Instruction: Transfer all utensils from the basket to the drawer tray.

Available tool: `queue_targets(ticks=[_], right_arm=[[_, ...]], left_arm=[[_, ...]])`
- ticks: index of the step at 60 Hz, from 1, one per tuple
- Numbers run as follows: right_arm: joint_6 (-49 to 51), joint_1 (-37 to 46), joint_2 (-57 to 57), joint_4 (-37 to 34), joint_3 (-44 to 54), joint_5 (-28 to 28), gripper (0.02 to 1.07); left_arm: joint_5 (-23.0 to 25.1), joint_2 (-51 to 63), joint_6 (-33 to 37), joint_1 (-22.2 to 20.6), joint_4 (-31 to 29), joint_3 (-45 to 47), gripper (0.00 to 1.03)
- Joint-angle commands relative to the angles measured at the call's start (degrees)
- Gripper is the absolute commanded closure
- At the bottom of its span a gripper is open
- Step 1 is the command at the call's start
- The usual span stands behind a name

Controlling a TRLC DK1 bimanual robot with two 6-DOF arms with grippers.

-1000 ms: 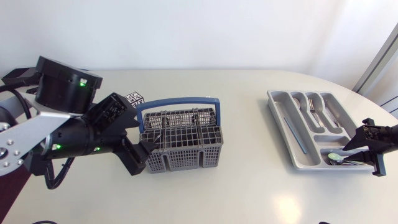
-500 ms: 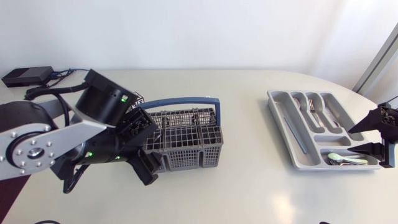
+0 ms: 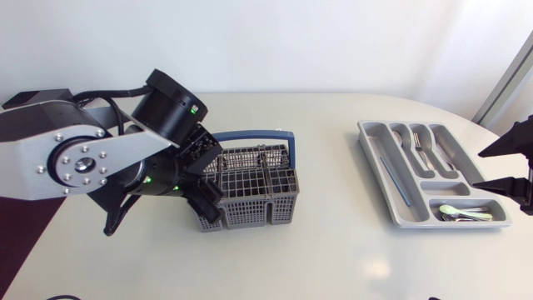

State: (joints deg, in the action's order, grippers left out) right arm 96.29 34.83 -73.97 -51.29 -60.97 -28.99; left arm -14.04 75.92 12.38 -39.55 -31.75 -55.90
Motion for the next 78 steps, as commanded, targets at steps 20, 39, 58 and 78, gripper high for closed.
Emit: queue_targets(ticks=[20,39,58,78], right_arm=[[-6.6,-7.7,11.7,-2.2,6.7,-0.5,0.23],[-6.6,-8.8,13.0,-1.8,8.7,-0.5,0.23],[-6.5,-9.8,14.0,-1.1,11.0,-0.5,0.23],[-7.8,-12.2,14.0,-1.0,11.7,-0.2,0.23]], left_arm=[[-1.4,3.4,-1.0,0.6,-1.1,-1.0,0.74],[-1.5,3.9,-0.8,1.1,-0.2,-0.3,0.97],[-3.9,2.0,-0.3,0.5,1.2,0.4,1.0],[-6.4,-7.9,3.7,-1.8,9.3,6.4,1.0]])
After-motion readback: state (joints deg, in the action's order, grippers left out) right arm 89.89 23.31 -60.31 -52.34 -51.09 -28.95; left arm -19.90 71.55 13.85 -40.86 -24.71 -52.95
